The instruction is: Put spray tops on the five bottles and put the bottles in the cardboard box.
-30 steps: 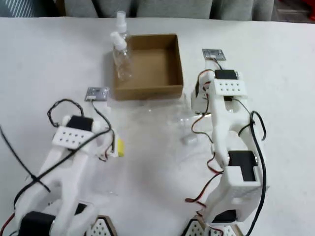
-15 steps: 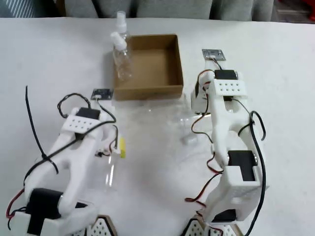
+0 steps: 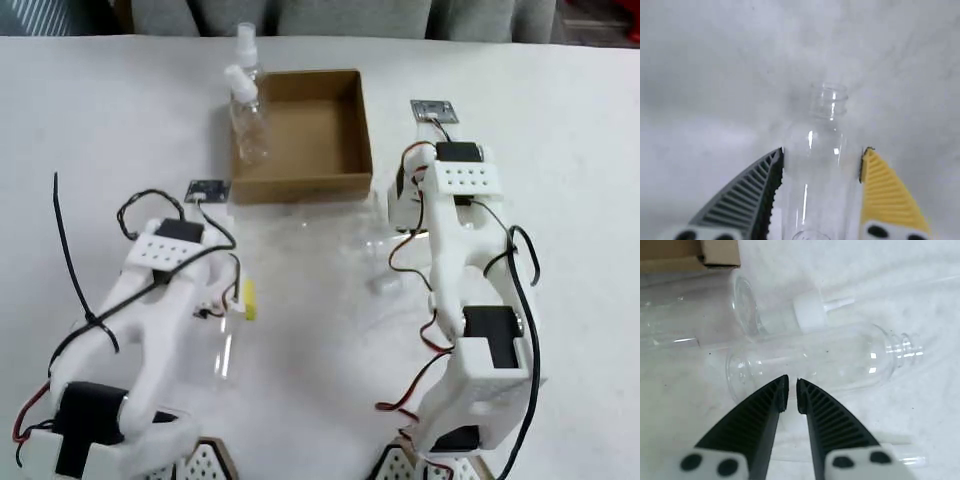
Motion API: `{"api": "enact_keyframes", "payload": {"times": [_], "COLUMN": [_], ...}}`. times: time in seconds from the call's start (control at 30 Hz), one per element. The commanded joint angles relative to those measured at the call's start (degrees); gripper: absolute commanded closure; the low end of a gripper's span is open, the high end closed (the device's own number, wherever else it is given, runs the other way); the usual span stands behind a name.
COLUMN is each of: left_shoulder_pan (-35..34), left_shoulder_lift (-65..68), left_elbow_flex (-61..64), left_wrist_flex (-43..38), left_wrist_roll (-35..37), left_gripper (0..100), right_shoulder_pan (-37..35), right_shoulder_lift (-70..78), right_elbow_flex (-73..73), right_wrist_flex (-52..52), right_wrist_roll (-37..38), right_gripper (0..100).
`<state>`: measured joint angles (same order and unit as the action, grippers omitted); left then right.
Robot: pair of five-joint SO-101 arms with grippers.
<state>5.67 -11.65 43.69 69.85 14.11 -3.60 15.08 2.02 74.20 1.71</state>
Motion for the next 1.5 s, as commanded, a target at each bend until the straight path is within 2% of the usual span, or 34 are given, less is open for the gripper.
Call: {"api": "enact_keyframes", "payload": {"times": [0.0, 0.13, 0.4, 0.77, 0.87, 0.97, 1.03, 1.2, 1.4, 1.47], "left_shoulder_pan": [0.57, 0.48, 0.84, 0.75, 0.75, 0.84, 0.75, 0.31, -0.57, -1.63], "left_shoulder_lift": [0.13, 0.13, 3.30, 8.75, 6.99, 4.88, 4.09, 1.89, -3.03, -4.35], "left_elbow_flex": [-1.41, -1.23, -1.49, -4.57, -4.48, -4.13, -3.96, -4.57, 0.62, 2.90], "left_wrist_flex": [-1.23, -1.23, -2.90, -2.90, -2.90, -4.22, -4.84, -5.45, -14.59, -17.85], "left_wrist_roll": [-0.09, 0.00, -0.35, 0.00, -0.26, -0.79, -1.85, -2.90, -3.08, -2.90], "left_gripper": [70, 66, 73, 73, 82, 100, 95, 97, 98, 98], "right_shoulder_pan": [0.31, 0.31, 0.40, 0.48, 0.48, 0.48, 0.48, 0.84, 3.91, 4.88], "right_shoulder_lift": [0.48, 0.48, 0.48, 0.48, 0.48, 0.48, 0.48, 0.48, -0.66, -1.89], "right_elbow_flex": [1.14, 1.14, 1.14, 1.14, 1.14, 1.14, 1.14, 0.97, 0.88, 0.88], "right_wrist_flex": [-0.75, -0.75, -0.75, -0.75, -0.75, -0.75, -0.75, -0.75, 1.01, 3.47], "right_wrist_roll": [0.70, 0.70, 0.70, 0.70, 0.70, 0.70, 0.70, 0.70, 0.79, 2.99], "right_gripper": [96.7, 96.7, 96.7, 96.7, 96.7, 96.7, 96.7, 96.7, 96.7, 96.7]}}
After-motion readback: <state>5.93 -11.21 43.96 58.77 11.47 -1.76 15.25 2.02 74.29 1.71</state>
